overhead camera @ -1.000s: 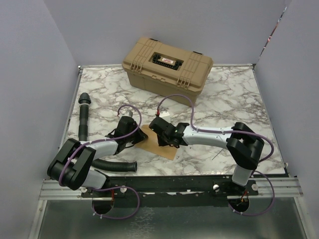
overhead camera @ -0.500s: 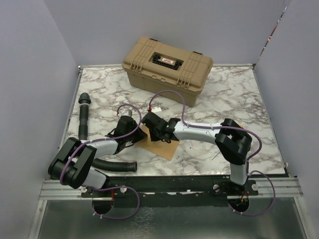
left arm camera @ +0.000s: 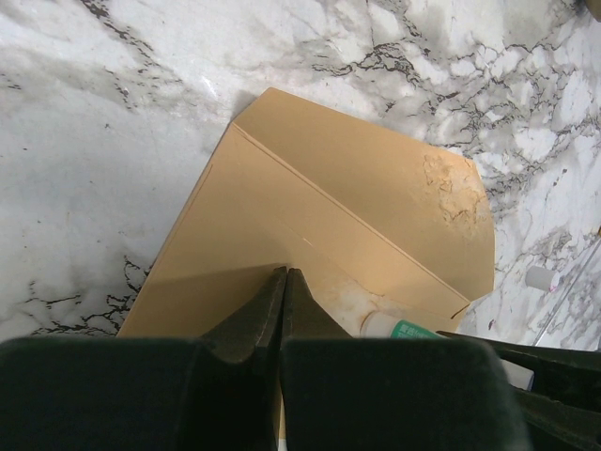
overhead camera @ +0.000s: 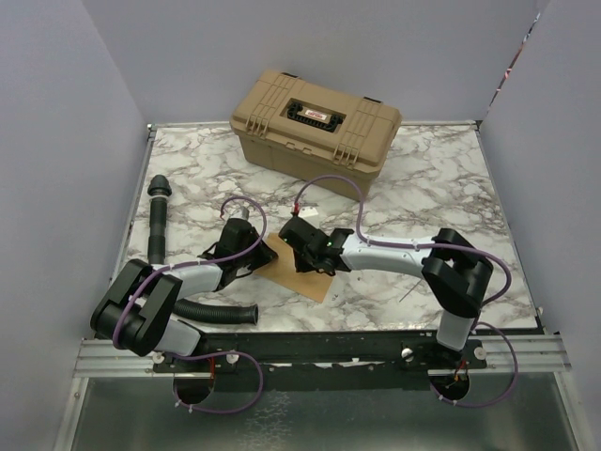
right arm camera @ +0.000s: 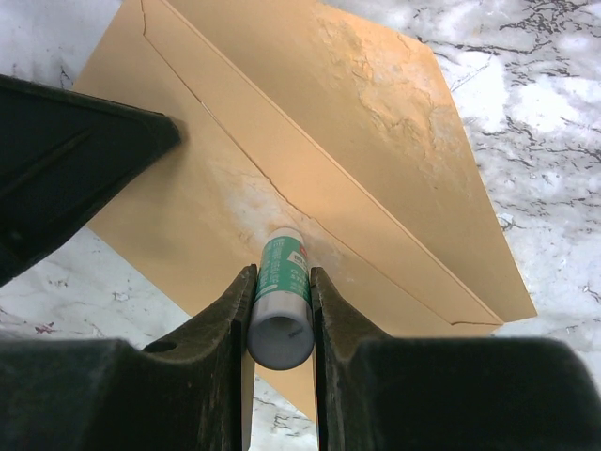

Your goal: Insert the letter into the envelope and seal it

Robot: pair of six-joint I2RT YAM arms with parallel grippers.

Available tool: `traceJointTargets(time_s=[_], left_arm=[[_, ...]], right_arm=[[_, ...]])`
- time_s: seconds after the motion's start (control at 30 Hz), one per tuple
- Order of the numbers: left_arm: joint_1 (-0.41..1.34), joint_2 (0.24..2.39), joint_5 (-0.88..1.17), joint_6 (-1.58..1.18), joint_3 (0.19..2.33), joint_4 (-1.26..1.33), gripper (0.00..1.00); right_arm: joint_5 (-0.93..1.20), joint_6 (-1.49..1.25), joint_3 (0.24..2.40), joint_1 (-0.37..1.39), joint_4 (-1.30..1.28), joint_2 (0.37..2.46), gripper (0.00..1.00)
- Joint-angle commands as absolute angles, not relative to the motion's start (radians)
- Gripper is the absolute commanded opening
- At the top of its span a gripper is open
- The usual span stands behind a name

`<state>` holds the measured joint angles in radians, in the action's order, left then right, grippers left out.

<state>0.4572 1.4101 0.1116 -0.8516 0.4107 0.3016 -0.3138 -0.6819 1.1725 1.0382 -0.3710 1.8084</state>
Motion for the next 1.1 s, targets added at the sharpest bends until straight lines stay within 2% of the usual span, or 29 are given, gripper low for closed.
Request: traceJointTargets(time_s=[0.0, 0.23, 0.67, 1.07], left_arm=[[0.453, 1.434, 0.070, -0.819, 0.388, 0.208, 0.00], [0.453, 1.440, 0.088, -0.819, 0.389, 0.207, 0.00], [0.450, 1.445, 0.078, -0.822, 0.392, 0.205, 0.00], [0.449, 1.443, 0.100, -0.815, 0.399, 0.202, 0.00]], right_arm=[[-0.312, -0.637, 1.235, 1.031, -0.444, 1.912, 0.00], [-0.258, -0.629, 1.292, 1.031, -0.385, 1.973, 0.00], [-0.326, -0.696, 0.990, 1.031, -0.428, 1.750, 0.00], [-0.273, -0.633, 1.229, 1.032, -0.342, 1.946, 0.00]])
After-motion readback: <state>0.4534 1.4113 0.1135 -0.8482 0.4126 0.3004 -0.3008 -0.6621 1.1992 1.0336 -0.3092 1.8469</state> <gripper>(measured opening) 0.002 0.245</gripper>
